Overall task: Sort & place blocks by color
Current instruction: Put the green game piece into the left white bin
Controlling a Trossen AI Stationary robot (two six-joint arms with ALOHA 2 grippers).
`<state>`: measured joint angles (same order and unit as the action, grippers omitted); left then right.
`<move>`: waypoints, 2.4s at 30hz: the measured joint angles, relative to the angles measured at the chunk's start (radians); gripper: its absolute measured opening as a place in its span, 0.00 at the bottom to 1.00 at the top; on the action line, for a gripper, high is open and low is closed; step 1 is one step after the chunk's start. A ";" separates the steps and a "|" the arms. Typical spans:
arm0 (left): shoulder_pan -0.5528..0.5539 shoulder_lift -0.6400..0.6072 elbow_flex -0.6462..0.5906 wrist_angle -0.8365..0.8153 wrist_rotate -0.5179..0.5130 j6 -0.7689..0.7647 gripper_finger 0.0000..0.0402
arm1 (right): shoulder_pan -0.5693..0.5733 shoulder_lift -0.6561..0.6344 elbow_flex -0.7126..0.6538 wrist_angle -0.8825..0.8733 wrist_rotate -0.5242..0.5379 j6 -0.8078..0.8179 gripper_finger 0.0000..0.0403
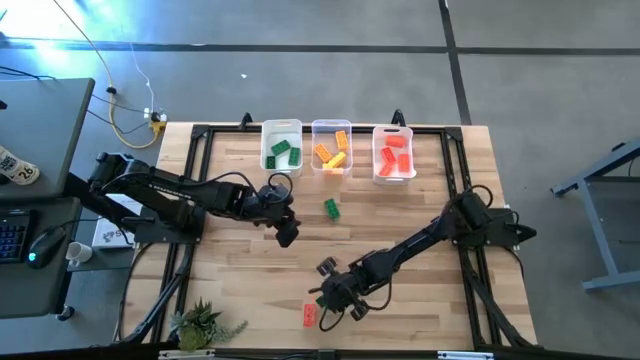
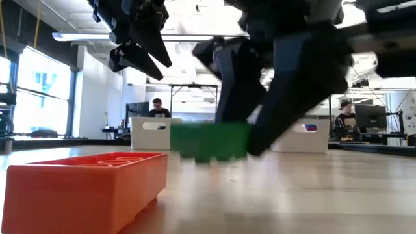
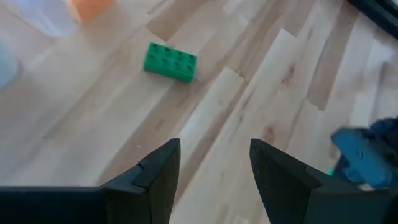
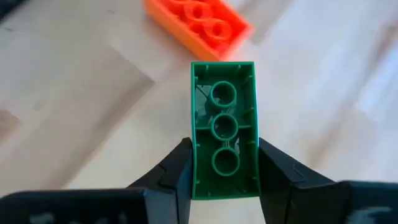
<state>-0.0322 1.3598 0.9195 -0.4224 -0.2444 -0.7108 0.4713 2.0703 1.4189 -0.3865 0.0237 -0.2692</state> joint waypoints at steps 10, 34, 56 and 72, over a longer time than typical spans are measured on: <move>0.040 0.000 0.000 0.032 0.178 -0.033 0.46 | -0.017 -0.116 0.000 -0.059 0.307 0.000 0.28; 0.031 0.000 0.000 0.114 0.263 -0.072 0.46 | -0.073 -0.145 0.000 -0.033 0.815 0.007 0.28; 0.039 0.000 0.000 0.114 0.257 0.015 0.42 | -0.104 -0.144 0.000 0.125 0.815 -0.001 0.28; 0.038 0.000 0.000 0.110 0.183 0.114 0.19 | -0.121 -0.144 0.000 0.137 0.808 0.086 0.48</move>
<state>0.0063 1.3594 0.9199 -0.3124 -0.0616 -0.5965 0.3504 1.9263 1.4185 -0.2497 0.8320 -0.1828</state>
